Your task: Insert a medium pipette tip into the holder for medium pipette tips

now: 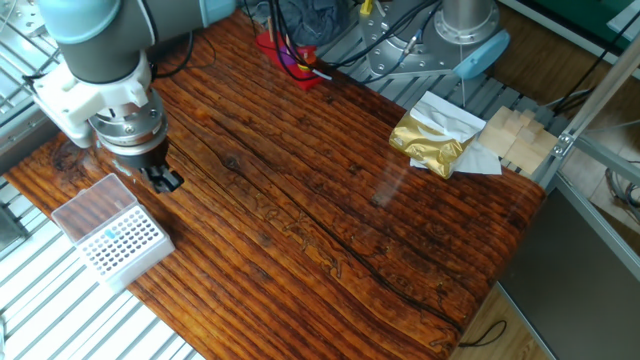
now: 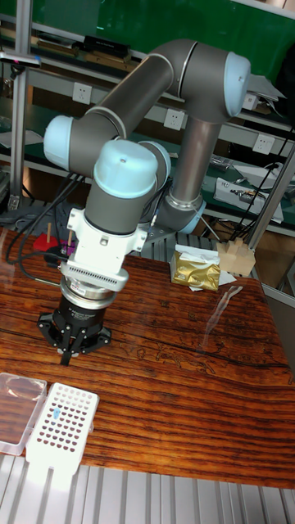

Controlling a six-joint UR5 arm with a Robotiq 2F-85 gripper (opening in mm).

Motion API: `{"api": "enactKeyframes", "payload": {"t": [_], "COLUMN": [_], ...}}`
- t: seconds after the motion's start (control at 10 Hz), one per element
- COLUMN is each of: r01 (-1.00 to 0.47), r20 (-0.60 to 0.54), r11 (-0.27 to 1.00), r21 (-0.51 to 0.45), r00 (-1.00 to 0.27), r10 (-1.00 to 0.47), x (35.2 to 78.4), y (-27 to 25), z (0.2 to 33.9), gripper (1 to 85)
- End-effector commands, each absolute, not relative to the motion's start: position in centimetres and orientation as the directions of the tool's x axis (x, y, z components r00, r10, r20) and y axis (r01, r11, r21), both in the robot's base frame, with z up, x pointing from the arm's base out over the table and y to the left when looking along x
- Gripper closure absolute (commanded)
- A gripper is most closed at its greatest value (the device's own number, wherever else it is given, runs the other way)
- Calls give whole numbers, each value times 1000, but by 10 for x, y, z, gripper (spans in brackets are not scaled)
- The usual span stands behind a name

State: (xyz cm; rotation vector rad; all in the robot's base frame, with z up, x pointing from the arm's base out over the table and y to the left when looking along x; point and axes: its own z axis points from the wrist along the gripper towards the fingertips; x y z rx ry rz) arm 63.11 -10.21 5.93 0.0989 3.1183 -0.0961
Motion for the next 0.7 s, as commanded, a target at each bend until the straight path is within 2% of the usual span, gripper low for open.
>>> {"api": "enactKeyframes", "payload": {"t": [0.0, 0.6], "r01": [99, 128], "r20": [25, 55], "r11": [995, 991], "r21": [-9, 26], "r00": [-995, -990], "r10": [99, 126], "x": [619, 615], "y": [-91, -72], "z": [59, 61], "gripper": [847, 847]}}
